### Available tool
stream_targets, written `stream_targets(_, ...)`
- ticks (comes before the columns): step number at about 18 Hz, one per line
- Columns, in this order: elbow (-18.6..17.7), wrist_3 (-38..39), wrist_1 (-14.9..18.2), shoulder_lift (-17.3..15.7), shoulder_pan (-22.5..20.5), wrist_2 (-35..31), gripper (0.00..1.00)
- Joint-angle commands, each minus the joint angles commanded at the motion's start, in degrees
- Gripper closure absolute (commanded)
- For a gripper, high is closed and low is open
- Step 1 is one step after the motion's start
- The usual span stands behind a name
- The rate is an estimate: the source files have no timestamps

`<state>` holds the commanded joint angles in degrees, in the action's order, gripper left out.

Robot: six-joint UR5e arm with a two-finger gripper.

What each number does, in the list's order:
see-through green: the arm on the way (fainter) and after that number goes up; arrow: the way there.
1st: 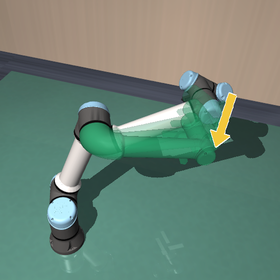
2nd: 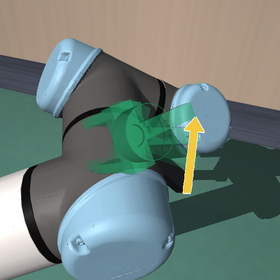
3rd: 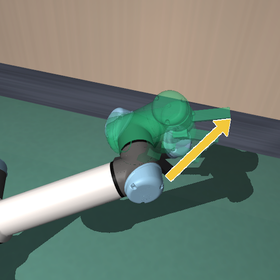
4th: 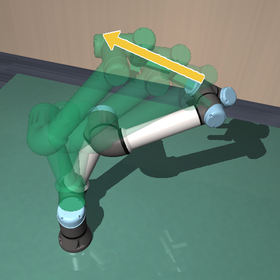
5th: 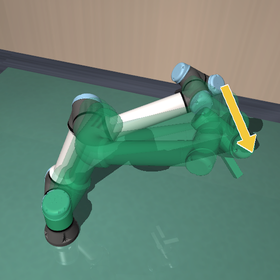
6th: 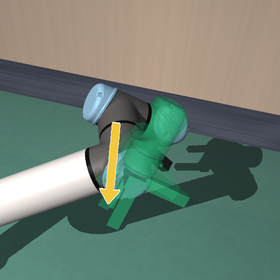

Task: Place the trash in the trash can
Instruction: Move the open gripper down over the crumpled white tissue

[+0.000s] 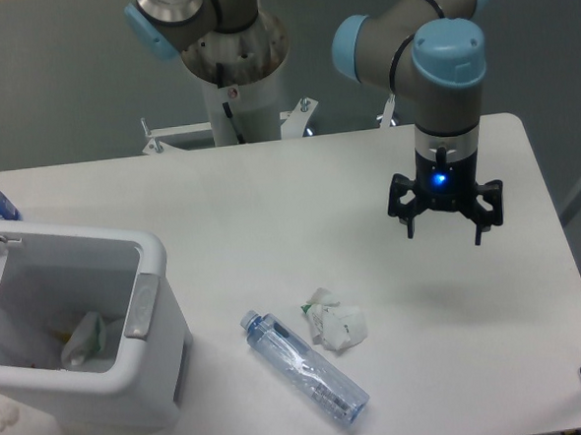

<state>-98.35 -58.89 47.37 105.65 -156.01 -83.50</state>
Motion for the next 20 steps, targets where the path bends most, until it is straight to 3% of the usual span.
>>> stream_targets(7, -1.49, 0.26, -0.09, -0.44, 2.46, 0.52, 0.00)
stream_targets(11, -4.30, 0.44, -1.23, 0.17, 5.35, 0.62, 0.00)
stream_targets(20, -4.31, 0.53, -1.76, 8.16, 13.00, -0.17, 0.00)
